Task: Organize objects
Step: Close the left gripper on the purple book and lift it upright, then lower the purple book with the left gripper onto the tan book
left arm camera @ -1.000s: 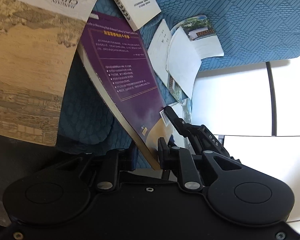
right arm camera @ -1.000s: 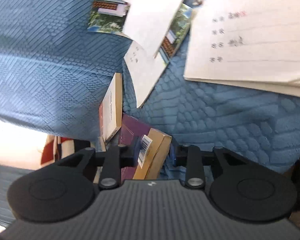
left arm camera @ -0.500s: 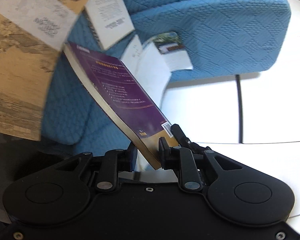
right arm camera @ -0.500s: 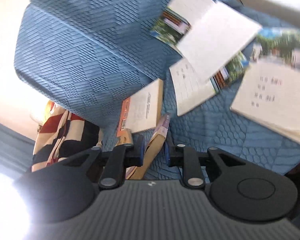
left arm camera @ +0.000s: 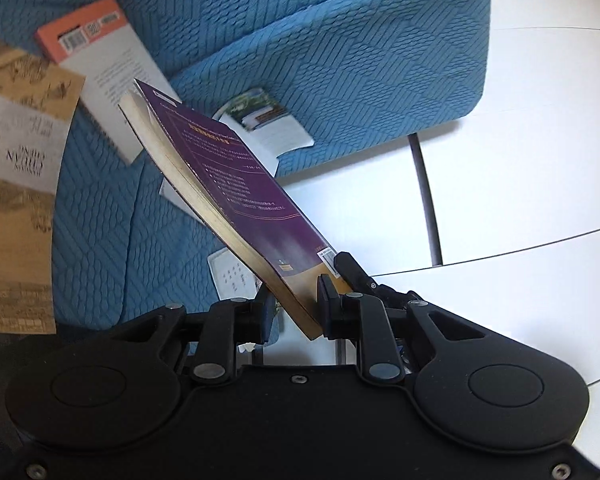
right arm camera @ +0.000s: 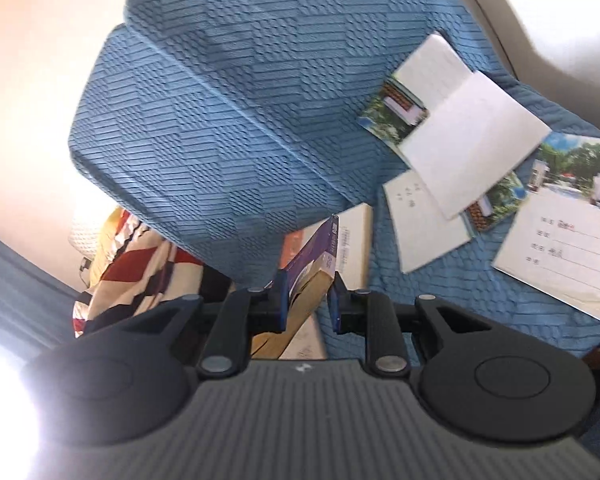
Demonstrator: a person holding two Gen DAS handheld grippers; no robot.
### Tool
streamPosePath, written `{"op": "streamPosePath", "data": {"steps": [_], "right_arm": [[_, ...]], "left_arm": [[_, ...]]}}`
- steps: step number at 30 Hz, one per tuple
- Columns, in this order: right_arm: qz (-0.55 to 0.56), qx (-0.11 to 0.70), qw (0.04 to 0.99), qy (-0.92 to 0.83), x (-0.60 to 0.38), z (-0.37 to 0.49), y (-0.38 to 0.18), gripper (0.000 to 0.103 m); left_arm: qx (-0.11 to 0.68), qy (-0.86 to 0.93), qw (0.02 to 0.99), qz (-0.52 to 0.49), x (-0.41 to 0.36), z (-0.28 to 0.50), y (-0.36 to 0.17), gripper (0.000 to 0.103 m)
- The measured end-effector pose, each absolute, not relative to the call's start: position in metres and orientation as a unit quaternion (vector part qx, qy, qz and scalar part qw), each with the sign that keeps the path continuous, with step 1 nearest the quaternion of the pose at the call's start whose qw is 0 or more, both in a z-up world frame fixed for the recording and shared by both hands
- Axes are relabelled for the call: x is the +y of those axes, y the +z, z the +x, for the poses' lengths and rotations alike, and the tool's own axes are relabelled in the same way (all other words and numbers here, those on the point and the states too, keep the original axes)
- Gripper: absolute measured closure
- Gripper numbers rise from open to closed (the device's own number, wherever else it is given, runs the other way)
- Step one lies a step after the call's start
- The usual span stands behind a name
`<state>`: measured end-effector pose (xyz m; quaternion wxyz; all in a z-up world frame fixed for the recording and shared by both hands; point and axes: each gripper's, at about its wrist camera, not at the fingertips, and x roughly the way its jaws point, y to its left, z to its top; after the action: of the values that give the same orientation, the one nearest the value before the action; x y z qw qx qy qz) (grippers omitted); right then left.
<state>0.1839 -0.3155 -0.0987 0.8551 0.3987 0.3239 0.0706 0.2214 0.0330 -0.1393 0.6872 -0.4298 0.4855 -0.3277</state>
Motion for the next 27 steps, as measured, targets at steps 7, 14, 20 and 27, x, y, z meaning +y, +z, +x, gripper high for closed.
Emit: {"op": "streamPosePath", "data": {"steps": [7, 14, 20, 27], "right_arm": [[0.392, 0.317, 0.858, 0.097, -0.288, 0.2, -0.076, 0.08], [0.382, 0.323, 0.857, 0.126, -0.254, 0.219, -0.07, 0.079], [0.374, 0.338, 0.853, 0.138, -0.222, 0.233, -0.087, 0.079], [0.352, 0.364, 0.852, 0.134, -0.196, 0.243, -0.12, 0.079]], "left_arm": [[0.466, -0.32, 0.709, -0.422, 0.068, 0.225, -0.108, 0.082], [0.457, -0.298, 0.723, -0.424, 0.112, 0.226, -0.1, 0.082], [0.459, -0.278, 0.726, -0.429, 0.143, 0.229, -0.119, 0.082], [0.483, -0.246, 0.717, -0.437, 0.158, 0.234, -0.164, 0.081]]}}
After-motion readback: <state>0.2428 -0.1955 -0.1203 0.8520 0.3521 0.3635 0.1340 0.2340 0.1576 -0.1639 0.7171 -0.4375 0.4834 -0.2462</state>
